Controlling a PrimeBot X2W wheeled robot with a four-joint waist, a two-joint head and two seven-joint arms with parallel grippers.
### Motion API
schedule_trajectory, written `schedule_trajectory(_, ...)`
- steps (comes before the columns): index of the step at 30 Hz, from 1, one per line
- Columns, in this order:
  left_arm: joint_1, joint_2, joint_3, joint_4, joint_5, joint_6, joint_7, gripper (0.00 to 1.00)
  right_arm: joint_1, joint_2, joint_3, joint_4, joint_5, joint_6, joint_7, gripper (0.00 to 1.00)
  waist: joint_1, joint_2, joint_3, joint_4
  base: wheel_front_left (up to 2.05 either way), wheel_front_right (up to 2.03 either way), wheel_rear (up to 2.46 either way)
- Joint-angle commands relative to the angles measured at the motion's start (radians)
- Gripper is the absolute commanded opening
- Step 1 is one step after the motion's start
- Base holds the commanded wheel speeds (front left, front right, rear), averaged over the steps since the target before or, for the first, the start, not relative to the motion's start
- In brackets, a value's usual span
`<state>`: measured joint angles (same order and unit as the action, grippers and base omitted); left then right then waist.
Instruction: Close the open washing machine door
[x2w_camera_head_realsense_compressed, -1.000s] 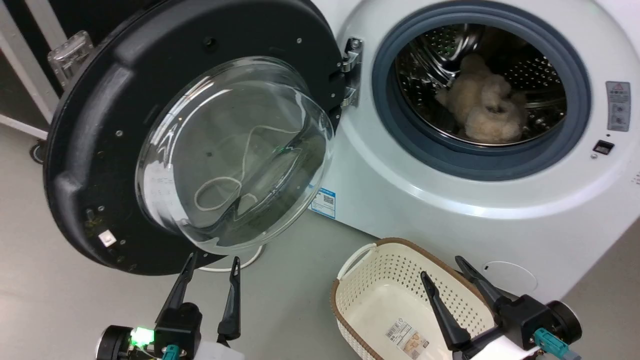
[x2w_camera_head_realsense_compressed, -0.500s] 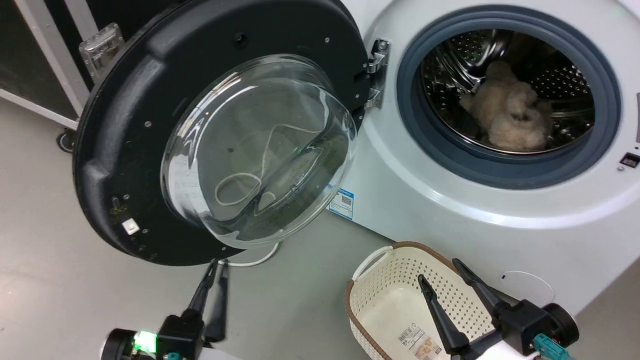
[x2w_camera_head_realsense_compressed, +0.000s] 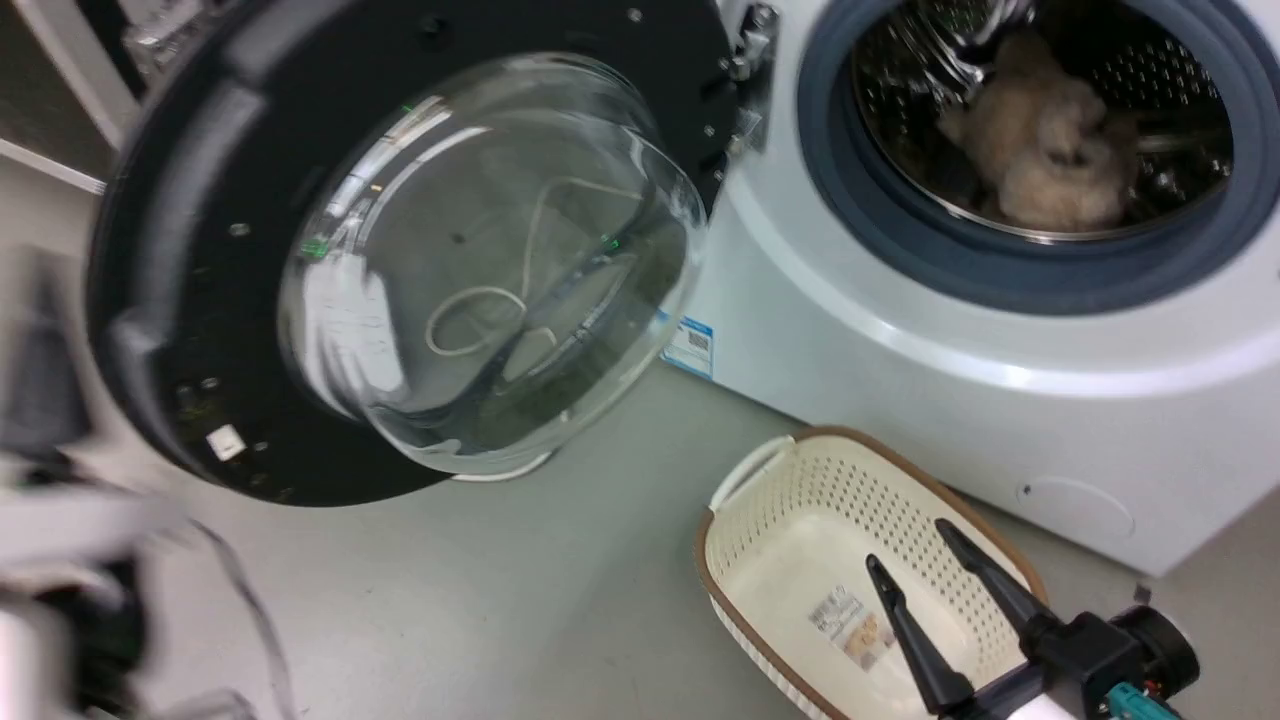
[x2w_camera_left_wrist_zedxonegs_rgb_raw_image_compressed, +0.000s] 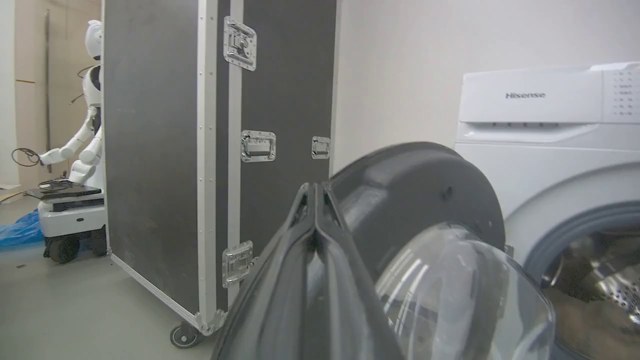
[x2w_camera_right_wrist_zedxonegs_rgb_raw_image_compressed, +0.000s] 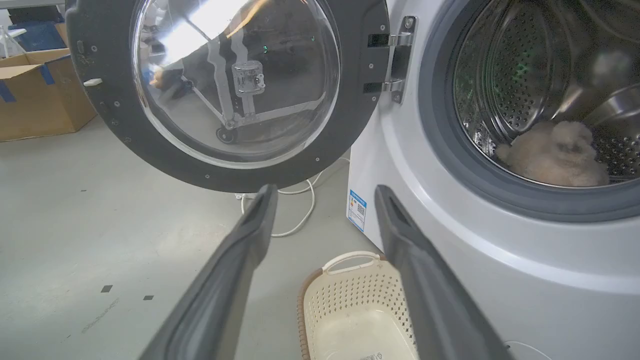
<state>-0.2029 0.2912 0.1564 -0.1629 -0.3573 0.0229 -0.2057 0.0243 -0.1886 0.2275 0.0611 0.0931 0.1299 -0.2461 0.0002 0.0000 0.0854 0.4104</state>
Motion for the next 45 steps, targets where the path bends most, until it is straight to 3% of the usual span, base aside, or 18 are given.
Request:
schedule_trajectory(1,-0.042,0.026,0.039,0.019,-0.045,-0.004,0.019,0.0,-0.015,-0.013,0.003,-0.005,0.01,0.001,-0.01,1.0,-0.0002,0.0,0.028,-0.026,0.0,0.0,0.0)
schedule_trajectory(7,-0.223,0.125,0.235,0.208,-0.292,0.019,0.19,0.0,-0.029,-0.048,0.004,-0.012,0.032,0.001,-0.016,1.0,-0.0002,0.0,0.066,-0.066,0.0,0.0,0.0)
schedule_trajectory(12,-0.315,0.167,0.297,0.389,-0.439,0.036,0.349,0.0,-0.035,-0.065,0.008,-0.016,0.044,0.001,-0.016,1.0,-0.0002,0.0,0.082,-0.088,0.0,0.0,0.0)
schedule_trajectory(16,-0.332,0.19,0.305,0.495,-0.491,0.047,0.448,0.0,-0.041,-0.073,0.011,-0.016,0.05,0.001,-0.016,1.0,-0.0002,0.0,0.089,-0.098,0.0,0.0,0.0)
schedule_trajectory(19,-0.349,0.162,0.335,0.56,-0.588,0.068,0.552,0.0,-0.044,-0.075,0.012,-0.015,0.053,0.001,-0.016,1.0,-0.0002,0.0,0.09,-0.104,0.0,0.0,0.0)
schedule_trajectory(22,-0.34,0.135,0.345,0.571,-0.678,0.052,0.664,0.0,-0.047,-0.073,0.01,-0.012,0.055,0.001,-0.016,1.0,-0.0002,0.0,0.086,-0.107,0.0,0.0,0.0)
schedule_trajectory(26,-0.325,0.103,0.364,0.545,-0.755,0.026,0.728,0.0,-0.045,-0.066,0.005,-0.007,0.056,0.001,-0.016,1.0,-0.0002,0.0,0.075,-0.106,0.0,0.0,0.0)
schedule_trajectory(27,-0.265,0.088,0.35,0.504,-0.791,-0.001,0.808,0.0,-0.039,-0.052,-0.004,0.005,0.055,0.001,-0.016,1.0,-0.0002,0.0,0.049,-0.104,0.0,0.0,0.0)
schedule_trajectory(35,-0.144,0.04,0.316,0.382,-0.851,-0.035,0.933,0.0,-0.032,-0.006,-0.024,0.029,0.041,0.001,-0.016,1.0,-0.0002,0.0,-0.021,-0.119,0.0,0.0,0.0)
schedule_trajectory(45,0.084,-0.135,0.202,0.137,-0.929,-0.045,1.075,0.0,-0.023,0.032,-0.073,0.056,0.007,0.001,-0.016,1.0,-0.0002,0.0,-0.089,-0.18,0.0,0.0,0.0)
